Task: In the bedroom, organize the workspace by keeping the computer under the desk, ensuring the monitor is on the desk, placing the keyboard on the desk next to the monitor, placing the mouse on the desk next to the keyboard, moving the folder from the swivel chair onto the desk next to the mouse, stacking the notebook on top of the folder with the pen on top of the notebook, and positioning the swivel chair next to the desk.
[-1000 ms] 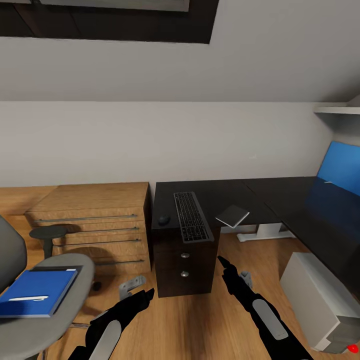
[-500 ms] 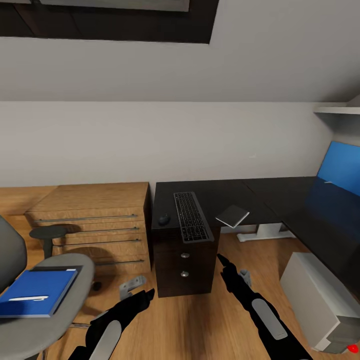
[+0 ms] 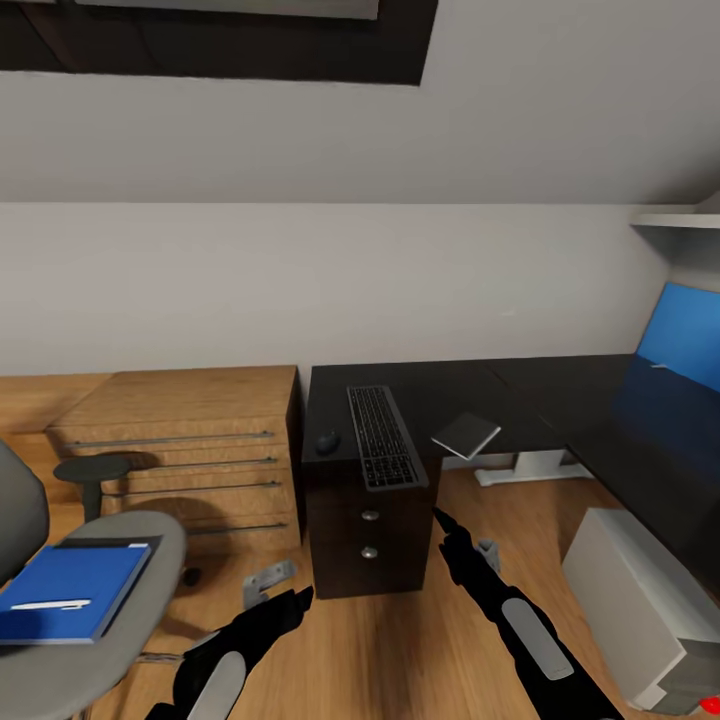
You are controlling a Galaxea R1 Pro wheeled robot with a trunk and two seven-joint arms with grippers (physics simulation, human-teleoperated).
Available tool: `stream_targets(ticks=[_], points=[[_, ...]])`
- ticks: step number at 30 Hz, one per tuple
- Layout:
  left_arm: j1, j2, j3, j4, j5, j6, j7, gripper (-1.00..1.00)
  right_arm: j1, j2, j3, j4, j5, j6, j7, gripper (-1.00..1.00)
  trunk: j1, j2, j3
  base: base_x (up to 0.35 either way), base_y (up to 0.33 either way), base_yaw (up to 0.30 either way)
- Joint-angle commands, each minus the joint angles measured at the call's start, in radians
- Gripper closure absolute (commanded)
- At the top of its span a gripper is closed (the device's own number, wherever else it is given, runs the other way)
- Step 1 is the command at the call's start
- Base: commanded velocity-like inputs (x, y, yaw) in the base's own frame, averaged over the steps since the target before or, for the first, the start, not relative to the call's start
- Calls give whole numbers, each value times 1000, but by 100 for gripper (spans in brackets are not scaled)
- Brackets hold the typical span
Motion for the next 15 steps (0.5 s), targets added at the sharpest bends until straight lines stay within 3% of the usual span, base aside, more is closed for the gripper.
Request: stream_targets(ticks=[1,15], points=[[0,0,-6,-2,9,3,10,-100,-1,-1,3,2,-9,2,1,-100,0,0,-1,40,0,0],[1,2,-27,-2,9,-2,10,-100,-1,-1,4,2,-7,2,-1,-100,0,0,-1,102,7,0]])
